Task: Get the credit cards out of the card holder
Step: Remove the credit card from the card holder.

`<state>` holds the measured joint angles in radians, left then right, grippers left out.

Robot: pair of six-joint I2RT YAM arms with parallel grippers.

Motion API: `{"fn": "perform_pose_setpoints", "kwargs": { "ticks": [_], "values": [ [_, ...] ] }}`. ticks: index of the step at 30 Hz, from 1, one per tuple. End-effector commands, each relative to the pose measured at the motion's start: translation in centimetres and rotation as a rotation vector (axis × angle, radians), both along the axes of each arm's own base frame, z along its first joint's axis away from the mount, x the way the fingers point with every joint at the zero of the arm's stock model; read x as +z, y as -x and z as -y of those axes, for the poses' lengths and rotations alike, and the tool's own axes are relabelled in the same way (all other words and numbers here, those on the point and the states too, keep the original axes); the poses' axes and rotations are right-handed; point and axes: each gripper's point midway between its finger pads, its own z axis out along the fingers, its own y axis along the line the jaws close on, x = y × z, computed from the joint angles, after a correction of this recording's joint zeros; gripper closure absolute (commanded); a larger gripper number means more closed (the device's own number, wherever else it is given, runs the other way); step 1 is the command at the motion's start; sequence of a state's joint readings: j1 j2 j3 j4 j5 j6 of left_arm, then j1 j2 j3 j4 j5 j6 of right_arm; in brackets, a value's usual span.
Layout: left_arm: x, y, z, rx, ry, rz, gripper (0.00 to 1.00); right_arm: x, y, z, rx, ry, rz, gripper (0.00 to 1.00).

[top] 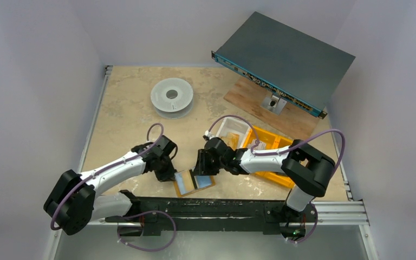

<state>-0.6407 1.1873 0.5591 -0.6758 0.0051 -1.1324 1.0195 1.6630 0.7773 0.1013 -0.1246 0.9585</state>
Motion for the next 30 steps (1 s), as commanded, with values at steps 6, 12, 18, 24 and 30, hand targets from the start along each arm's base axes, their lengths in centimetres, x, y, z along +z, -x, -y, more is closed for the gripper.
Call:
{"fn": "perform_pose_setpoints", "kwargs": {
  "ticks": [6,12,18,24,30],
  "values": [
    [5.0,-2.5,2.8,-0.158,0.12,0.15,1.0,1.0,-0.1,-0.7,0.037,-0.047,0.028,0.66],
    [4.2,-2.0,3.9,-0.186,0.144,0.116,1.0,0.8,0.0,-0.7,0.039,-0.046,0.021,0.66],
    [1.3,-1.1,4.3,-0.177,0.142,0.043,1.0,0.4,0.2,-0.6,0.046,-0.042,0.015,0.65],
    [-1.5,0.0,3.2,-0.129,0.08,-0.042,1.0,-0.4,0.5,-0.5,0.053,-0.034,0.0,0.66],
    [-2.7,0.6,2.5,-0.095,0.05,-0.072,1.0,-1.0,1.3,-0.6,0.08,-0.046,-0.033,0.66]
  ]
}}
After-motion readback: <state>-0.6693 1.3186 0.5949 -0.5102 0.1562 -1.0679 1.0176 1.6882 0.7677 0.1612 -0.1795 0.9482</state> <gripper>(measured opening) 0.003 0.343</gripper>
